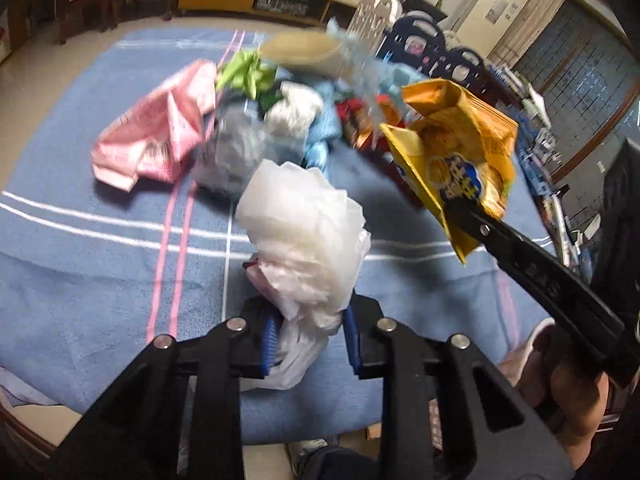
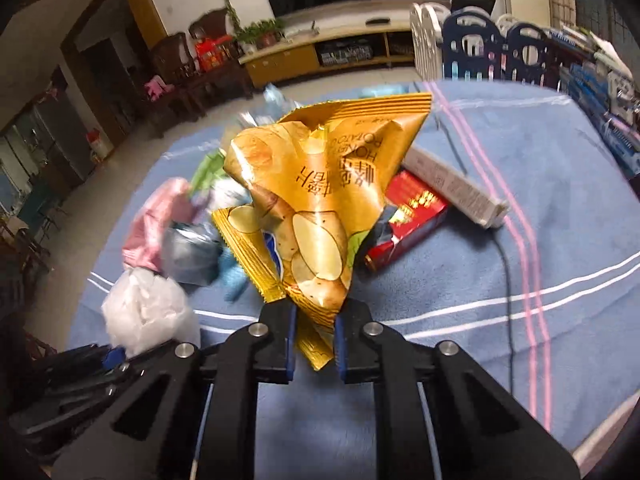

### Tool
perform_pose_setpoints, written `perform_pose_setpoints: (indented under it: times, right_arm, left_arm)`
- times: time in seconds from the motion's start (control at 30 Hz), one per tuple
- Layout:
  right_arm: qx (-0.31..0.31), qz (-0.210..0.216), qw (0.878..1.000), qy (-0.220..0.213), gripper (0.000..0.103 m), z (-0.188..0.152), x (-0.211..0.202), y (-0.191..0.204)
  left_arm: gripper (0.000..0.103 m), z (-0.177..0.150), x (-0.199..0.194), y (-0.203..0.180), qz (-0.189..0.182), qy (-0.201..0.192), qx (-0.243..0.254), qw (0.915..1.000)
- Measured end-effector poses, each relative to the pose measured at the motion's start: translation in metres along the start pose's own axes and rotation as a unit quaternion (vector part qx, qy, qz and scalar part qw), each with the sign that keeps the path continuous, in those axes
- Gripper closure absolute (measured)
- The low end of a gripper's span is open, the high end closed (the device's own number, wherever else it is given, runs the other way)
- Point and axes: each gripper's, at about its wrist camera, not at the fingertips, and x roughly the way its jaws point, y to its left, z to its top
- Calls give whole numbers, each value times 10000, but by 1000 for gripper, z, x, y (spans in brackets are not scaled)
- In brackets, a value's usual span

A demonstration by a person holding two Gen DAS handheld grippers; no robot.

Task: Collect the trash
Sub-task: 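Carry the yellow chip bag to the wastebasket and release it with the right tool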

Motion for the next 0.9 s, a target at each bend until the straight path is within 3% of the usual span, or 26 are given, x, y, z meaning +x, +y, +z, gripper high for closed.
perform_pose_setpoints:
  times: [0.17,0.37,0.5,0.63,0.9]
  right_arm:
    - [-111,-8,9988,-486,88,-16,-62,13]
    - [-422,-193,9967,-665,88,-65,-106,33]
    - [-605,-225,9939,-891,88,-84,-136,50]
    - [-828,-286,9905,-1058,88,-94,-148,59]
    - [-787,-408,9898,-1114,88,-98,-153,57]
  left_arm:
    - [75,-3,-65,-12,46,-804,282,9964]
    - [75,-30,-123,-5,193,-1503,238,9882]
    - [76,-55,-141,2,422,-1636,162,9855]
    - [76,-74,-151,12,388,-1717,-114,9843]
    - [75,-89,-158,-6,613,-1721,171,9830]
